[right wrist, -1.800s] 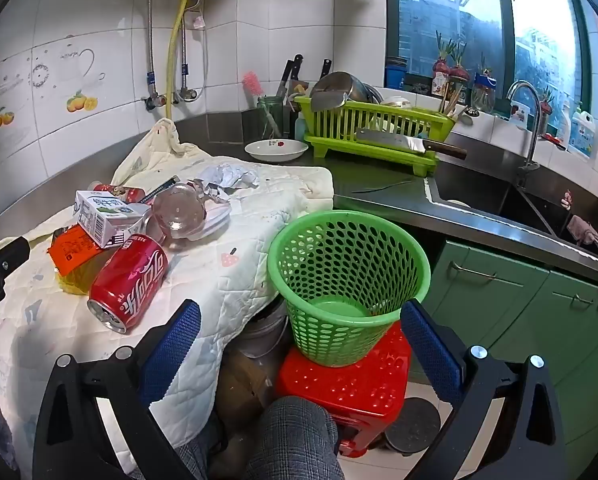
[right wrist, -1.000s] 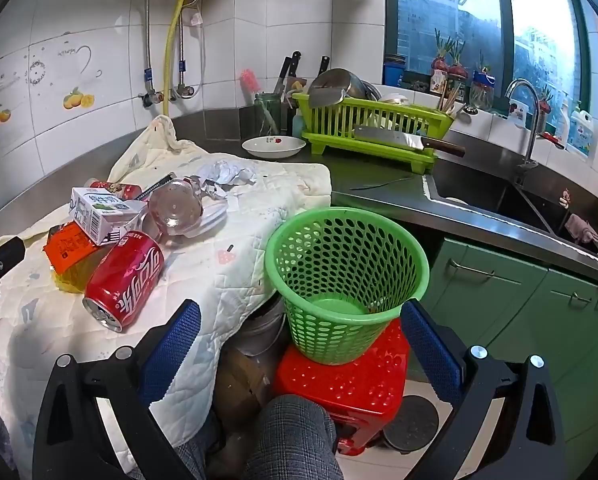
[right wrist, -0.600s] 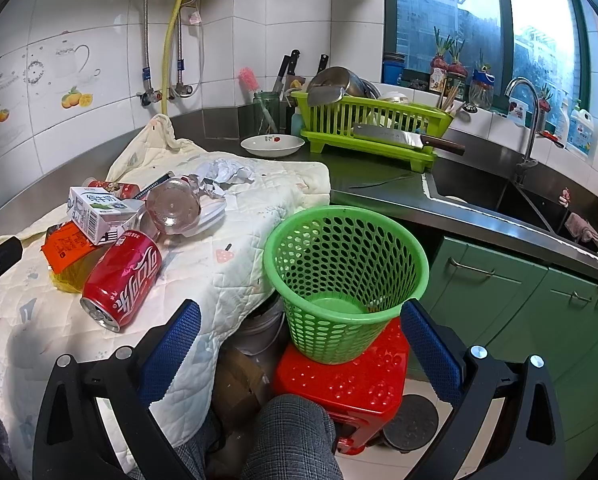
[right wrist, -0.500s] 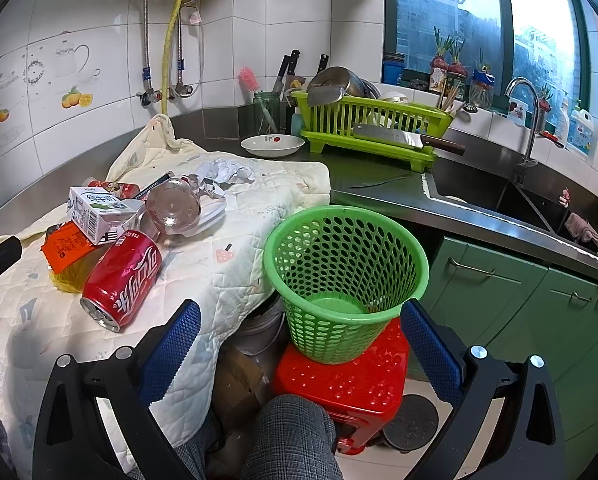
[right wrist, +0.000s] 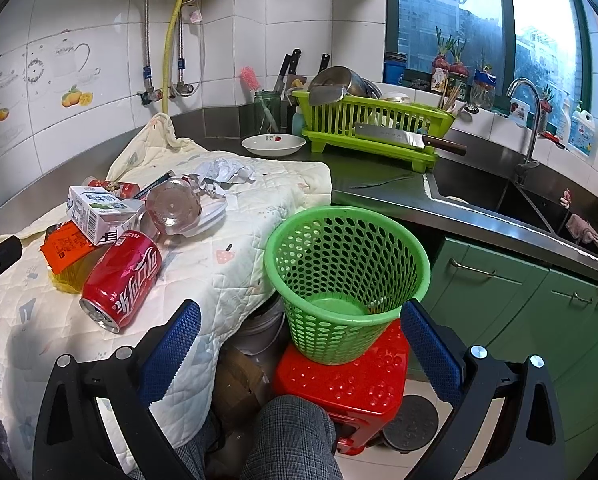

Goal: Collect trash

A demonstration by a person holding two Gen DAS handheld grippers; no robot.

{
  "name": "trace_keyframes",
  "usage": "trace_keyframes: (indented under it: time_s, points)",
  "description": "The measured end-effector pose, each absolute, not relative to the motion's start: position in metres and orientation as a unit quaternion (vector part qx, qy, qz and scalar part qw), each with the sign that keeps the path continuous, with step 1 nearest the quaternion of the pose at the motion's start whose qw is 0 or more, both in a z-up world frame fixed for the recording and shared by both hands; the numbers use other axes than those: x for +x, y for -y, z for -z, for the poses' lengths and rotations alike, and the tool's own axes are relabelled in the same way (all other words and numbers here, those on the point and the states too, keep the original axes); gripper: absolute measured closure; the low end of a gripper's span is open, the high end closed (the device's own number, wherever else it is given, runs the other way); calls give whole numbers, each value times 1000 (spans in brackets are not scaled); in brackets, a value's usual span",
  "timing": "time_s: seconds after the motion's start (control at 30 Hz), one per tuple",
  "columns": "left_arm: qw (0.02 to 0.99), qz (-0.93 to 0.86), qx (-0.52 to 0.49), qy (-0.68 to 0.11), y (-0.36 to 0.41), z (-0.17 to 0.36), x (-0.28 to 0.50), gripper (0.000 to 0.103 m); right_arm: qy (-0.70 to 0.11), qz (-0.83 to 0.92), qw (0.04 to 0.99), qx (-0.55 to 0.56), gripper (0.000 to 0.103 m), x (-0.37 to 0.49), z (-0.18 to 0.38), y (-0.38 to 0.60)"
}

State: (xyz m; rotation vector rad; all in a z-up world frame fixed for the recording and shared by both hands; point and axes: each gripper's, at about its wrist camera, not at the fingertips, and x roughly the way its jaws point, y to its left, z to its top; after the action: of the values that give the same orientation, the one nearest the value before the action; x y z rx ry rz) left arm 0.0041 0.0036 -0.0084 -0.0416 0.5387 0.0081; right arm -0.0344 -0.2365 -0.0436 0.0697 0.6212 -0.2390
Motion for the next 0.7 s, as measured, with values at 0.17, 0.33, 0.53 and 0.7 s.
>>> trace_keyframes:
  time_s: [0.17, 0.33, 0.53, 0.7]
  points:
    - [963, -5, -22, -268, -7, 11, 8, 5, -307, 116, 944, 32, 6, -31, 44, 235]
    - [962, -7, -22, -271, -8, 11, 11, 5, -310, 115, 943, 29, 6, -29, 44, 233]
    - [962, -9, -23, -273, -10, 12, 12, 5, -312, 113, 943, 27, 6, -25, 46, 233]
    - [961, -15, -25, -276, -14, 12, 14, 5, -315, 109, 943, 21, 6, -20, 47, 229]
